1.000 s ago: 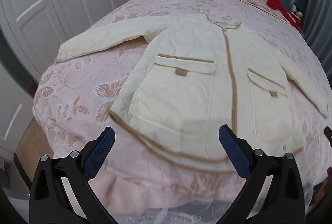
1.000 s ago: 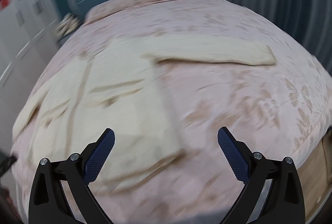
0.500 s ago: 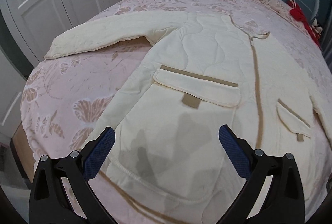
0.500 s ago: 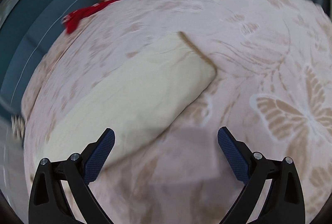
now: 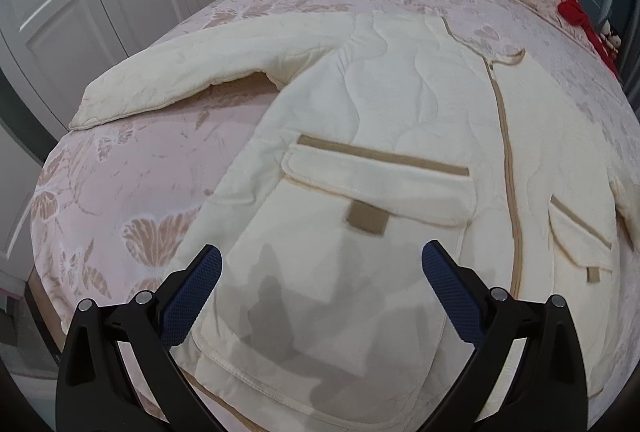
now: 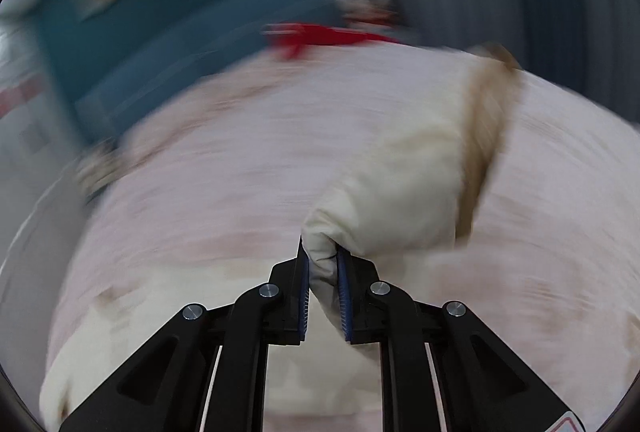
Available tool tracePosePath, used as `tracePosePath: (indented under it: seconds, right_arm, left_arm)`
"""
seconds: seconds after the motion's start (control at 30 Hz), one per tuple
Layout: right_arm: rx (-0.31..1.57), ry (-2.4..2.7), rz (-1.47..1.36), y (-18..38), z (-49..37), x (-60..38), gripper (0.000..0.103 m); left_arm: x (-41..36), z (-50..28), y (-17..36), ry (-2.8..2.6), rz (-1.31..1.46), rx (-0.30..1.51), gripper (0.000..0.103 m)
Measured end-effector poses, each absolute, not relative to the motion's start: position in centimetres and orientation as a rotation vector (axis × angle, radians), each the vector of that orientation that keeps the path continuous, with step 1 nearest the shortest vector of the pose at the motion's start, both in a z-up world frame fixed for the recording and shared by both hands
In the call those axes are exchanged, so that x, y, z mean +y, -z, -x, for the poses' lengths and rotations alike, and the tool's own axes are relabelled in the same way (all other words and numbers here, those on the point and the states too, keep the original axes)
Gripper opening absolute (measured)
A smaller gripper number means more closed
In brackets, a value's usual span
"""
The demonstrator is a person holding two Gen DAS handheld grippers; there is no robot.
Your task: Fold large clothes
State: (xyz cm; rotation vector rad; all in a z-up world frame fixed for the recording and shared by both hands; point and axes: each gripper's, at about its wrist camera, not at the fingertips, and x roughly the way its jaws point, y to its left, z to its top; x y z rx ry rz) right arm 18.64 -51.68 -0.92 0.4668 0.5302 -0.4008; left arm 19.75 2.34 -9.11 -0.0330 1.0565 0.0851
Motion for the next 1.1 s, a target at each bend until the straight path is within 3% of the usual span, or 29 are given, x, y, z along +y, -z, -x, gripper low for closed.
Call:
tracePosePath:
  seconds: [0.1,0.23,0.4,0.47,0.53,0.67,0.8,0.9,0.93,0.97,1.0,1.03,1.1]
  right_arm:
    - [0.559,0.091,-0.37,-0.7,-22.9,-40.2,0.013]
    - [0.678,-0.231,-0.335,2.8,-25.7,-27.2,0.018]
    - [0.862,-0.372,-0.229,9.9,-24.7,-17.1,0.036]
    - [0.849,-0.35,-0.239,10.0,-22.7,-17.4,0.056]
    - [0.831,-0.289,-0.307,9.9,-21.0,-19.0,0.064]
    - [0.818,-0.095,-0.474,9.9,-18.9,-26.5,0.066]
    - [0.774,0.117,-0.684,10.9,-17.7,-35.4,0.066]
    - [0.73,0.221,-0.795,12.0,-18.4,-40.7,0.067]
    - [0.733,0.24,-0.812,12.6,-18.9,-41.5,0.066]
    - [0.742,0.251,-0.823,13.2,-19.4,-42.1,0.06]
    - [0.757,0.249,-0.831,13.7,-20.1,-42.4,0.052]
    - [0.784,0.245,-0.833,14.4,-20.9,-42.8,0.036]
    - [0.82,0.255,-0.794,14.4,-22.5,-42.6,0.017]
  left_arm:
    - [3.1,-20.1,8.3,-0.074,0.074,1.04,0.098]
    - [4.2,-20.4,7.0,-0.035,0.129,1.013,0.098]
    - [5.5,-22.2,7.4,0.071,0.25,1.043,0.098]
    - [5.8,-23.2,8.1,0.101,0.305,1.057,0.098]
    - [5.6,-24.9,9.4,0.149,0.383,1.072,0.098]
    - [4.4,-28.2,12.9,0.213,0.512,1.158,0.098]
    - [3.3,-29.5,13.0,0.208,0.547,1.119,0.095]
    - [2.1,-30.8,13.1,0.2,0.512,1.134,0.076]
    - [2.0,-31.1,13.3,0.188,0.49,1.139,0.062]
    - [1.4,-31.5,13.2,0.177,0.451,1.146,0.054]
    - [1.3,-31.7,13.2,0.169,0.424,1.153,0.038]
    - [1.3,-32.0,13.2,0.162,0.402,1.155,0.018]
    - [2.0,-32.1,12.3,0.162,0.412,1.139,0.007]
